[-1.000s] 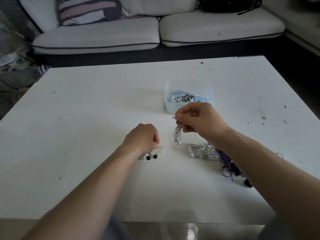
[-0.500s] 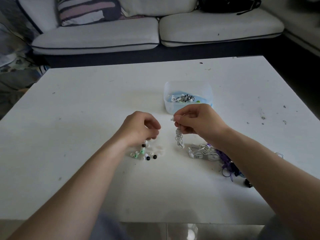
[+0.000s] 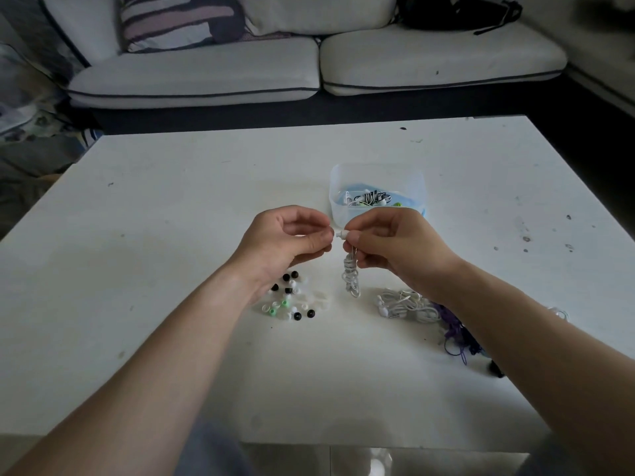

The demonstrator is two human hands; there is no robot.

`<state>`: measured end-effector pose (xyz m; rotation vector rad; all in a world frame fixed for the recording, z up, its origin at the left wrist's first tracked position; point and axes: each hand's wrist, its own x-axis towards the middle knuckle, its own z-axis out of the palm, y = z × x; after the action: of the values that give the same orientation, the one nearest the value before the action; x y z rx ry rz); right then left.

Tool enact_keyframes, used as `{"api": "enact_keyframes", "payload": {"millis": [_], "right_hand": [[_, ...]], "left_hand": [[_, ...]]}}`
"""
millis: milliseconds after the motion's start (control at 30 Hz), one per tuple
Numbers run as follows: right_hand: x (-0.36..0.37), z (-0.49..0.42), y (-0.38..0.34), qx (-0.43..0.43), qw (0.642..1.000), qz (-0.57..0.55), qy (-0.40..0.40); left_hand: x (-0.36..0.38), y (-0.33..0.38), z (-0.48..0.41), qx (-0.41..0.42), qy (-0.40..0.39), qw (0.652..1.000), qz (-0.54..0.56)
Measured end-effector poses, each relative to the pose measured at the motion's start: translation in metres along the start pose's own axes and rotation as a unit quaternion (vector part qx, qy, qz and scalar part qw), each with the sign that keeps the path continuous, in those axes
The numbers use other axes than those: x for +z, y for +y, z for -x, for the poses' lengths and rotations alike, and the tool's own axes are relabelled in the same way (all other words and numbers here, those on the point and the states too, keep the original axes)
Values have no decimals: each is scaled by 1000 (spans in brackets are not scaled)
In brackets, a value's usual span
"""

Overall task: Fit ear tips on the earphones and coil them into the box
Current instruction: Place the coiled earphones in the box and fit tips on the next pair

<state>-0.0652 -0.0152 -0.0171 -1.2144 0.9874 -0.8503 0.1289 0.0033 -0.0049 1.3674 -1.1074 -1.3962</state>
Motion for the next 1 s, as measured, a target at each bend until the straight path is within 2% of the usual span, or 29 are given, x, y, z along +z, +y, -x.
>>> {"api": "enact_keyframes", "payload": {"millis": [233,567,1000], "right_hand": [[0,1,-2,-12,1000,-11,12],[0,2,-4,-10,1000,-14,8],[0,2,-5,-14,1000,-15,12]], "left_hand": [[3,2,2,-17,-29,996,85],[5,3,3,-19,-18,997,74],[4,5,2,0,-41,996,78]]}}
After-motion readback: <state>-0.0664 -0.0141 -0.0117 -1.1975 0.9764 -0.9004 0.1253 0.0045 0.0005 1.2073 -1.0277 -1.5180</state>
